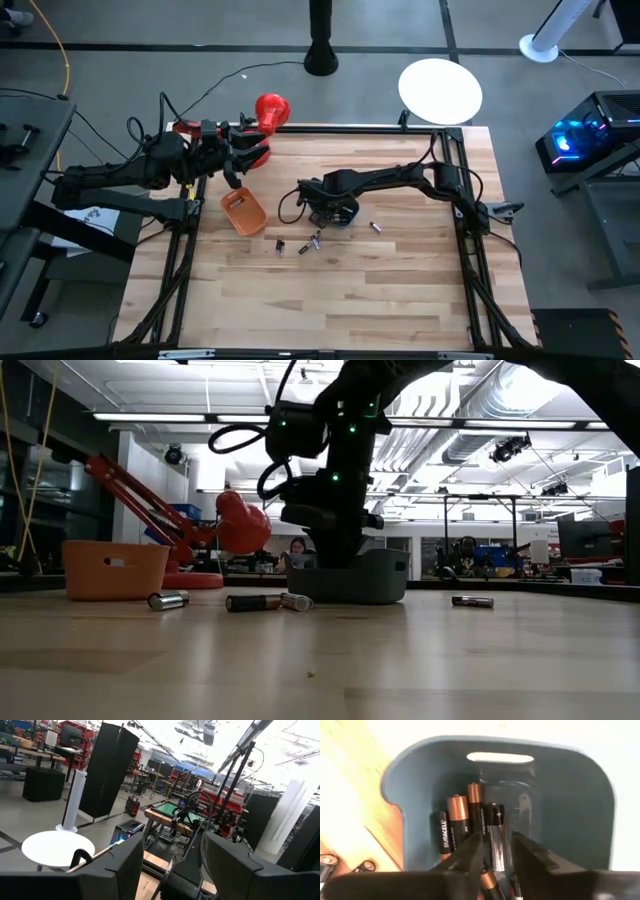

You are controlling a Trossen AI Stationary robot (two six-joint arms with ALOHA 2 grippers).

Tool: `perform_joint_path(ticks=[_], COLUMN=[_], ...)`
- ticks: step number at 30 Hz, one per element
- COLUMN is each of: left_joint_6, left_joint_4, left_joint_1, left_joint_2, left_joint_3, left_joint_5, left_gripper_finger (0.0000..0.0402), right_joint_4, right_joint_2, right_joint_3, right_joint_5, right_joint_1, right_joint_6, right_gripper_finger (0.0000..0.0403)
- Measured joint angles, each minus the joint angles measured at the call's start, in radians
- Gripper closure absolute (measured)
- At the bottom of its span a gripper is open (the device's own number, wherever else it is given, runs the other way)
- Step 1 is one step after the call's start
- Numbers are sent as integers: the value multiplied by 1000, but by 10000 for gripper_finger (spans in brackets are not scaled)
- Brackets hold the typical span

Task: Sort batteries
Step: Put the silver battery from the blue bin into the orange bin

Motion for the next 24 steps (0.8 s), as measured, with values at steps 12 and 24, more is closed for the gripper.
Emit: perform_joint_path(ticks=[12,24], left_joint_6=[0,1], left_joint_4=[-1,0], left_joint_1=[0,0], left_joint_2=[0,0], left_joint_3=[0,0], left_joint_5=[5,8], left_gripper_finger=[208,208], right_joint_4=[-33,-106], right_joint_2=[66,70], right_joint_3=[7,38], right_joint_5=[-13,14], right_joint_1=[-5,-6], right_joint_6=[8,-35], right_gripper_finger=[280,381])
